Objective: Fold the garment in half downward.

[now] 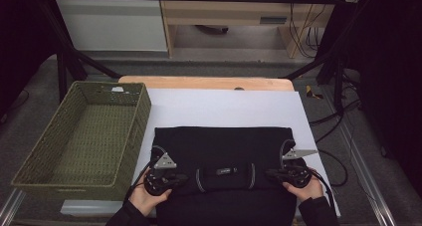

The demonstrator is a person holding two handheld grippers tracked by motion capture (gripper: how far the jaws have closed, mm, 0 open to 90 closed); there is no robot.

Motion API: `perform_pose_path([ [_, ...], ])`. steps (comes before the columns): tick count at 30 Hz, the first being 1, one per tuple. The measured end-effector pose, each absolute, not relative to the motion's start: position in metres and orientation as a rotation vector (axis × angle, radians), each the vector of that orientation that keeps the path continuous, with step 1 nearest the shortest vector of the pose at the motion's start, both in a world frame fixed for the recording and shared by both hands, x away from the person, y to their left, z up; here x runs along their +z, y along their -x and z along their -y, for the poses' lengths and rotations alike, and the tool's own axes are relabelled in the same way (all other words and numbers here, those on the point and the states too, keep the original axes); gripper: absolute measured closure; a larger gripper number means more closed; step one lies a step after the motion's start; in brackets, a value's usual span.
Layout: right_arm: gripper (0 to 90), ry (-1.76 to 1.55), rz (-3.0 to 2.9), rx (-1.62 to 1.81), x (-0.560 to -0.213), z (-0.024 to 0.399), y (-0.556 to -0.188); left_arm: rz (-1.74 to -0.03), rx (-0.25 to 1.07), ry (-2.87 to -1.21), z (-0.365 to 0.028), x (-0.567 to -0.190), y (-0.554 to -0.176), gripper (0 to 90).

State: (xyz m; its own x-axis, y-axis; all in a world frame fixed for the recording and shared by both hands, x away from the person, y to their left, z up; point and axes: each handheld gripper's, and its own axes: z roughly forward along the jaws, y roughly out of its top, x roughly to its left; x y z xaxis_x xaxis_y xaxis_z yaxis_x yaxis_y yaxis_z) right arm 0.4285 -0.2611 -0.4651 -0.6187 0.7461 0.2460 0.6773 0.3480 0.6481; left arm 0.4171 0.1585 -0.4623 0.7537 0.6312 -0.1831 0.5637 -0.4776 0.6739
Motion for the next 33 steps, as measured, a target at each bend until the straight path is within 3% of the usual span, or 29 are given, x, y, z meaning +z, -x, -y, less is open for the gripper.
perform_pose_path([
  [11, 85.8, -1.168, -2.42, 1.315, -0.427, 0.269, -0.385, -0.754, 0.202, -2.097, -0.187, -0.411, -0.38, 87.5],
  [16, 83.8, -1.163, -2.479, 1.313, -0.436, 0.266, -0.361, -0.697, 0.202, -2.136, -0.186, -0.423, -0.356, 86.5],
  [17, 80.0, -1.182, -2.501, 1.301, -0.44, 0.266, -0.356, -0.702, 0.171, -2.142, -0.187, -0.429, -0.354, 85.0],
  [18, 73.3, -1.221, -2.521, 1.274, -0.448, 0.268, -0.349, -0.721, 0.156, -2.14, -0.188, -0.434, -0.352, 73.3],
  [19, 73.3, -1.221, -2.521, 1.274, -0.448, 0.268, -0.349, -0.742, 0.164, -2.125, -0.192, -0.436, -0.35, 73.3],
  [21, 60.2, -1.267, -2.448, 1.289, -0.449, 0.276, -0.346, -0.794, 0.177, -2.087, -0.201, -0.438, -0.35, 61.1],
  [23, 56.3, -1.312, -2.382, 1.279, -0.447, 0.281, -0.349, -0.896, 0.231, -2.043, -0.212, -0.438, -0.355, 53.9],
  [27, 48.4, -1.368, -2.315, 1.178, -0.451, 0.286, -0.353, -0.992, 0.253, -2.058, -0.215, -0.444, -0.36, 49.7],
  [28, 42.5, -1.385, -2.311, 1.129, -0.458, 0.289, -0.355, -1.014, 0.26, -2.073, -0.214, -0.448, -0.36, 49.4],
  [33, 44.2, -1.431, -2.314, 1.061, -0.47, 0.295, -0.359, -1.085, 0.24, -2.14, -0.209, -0.463, -0.363, 53.7],
])
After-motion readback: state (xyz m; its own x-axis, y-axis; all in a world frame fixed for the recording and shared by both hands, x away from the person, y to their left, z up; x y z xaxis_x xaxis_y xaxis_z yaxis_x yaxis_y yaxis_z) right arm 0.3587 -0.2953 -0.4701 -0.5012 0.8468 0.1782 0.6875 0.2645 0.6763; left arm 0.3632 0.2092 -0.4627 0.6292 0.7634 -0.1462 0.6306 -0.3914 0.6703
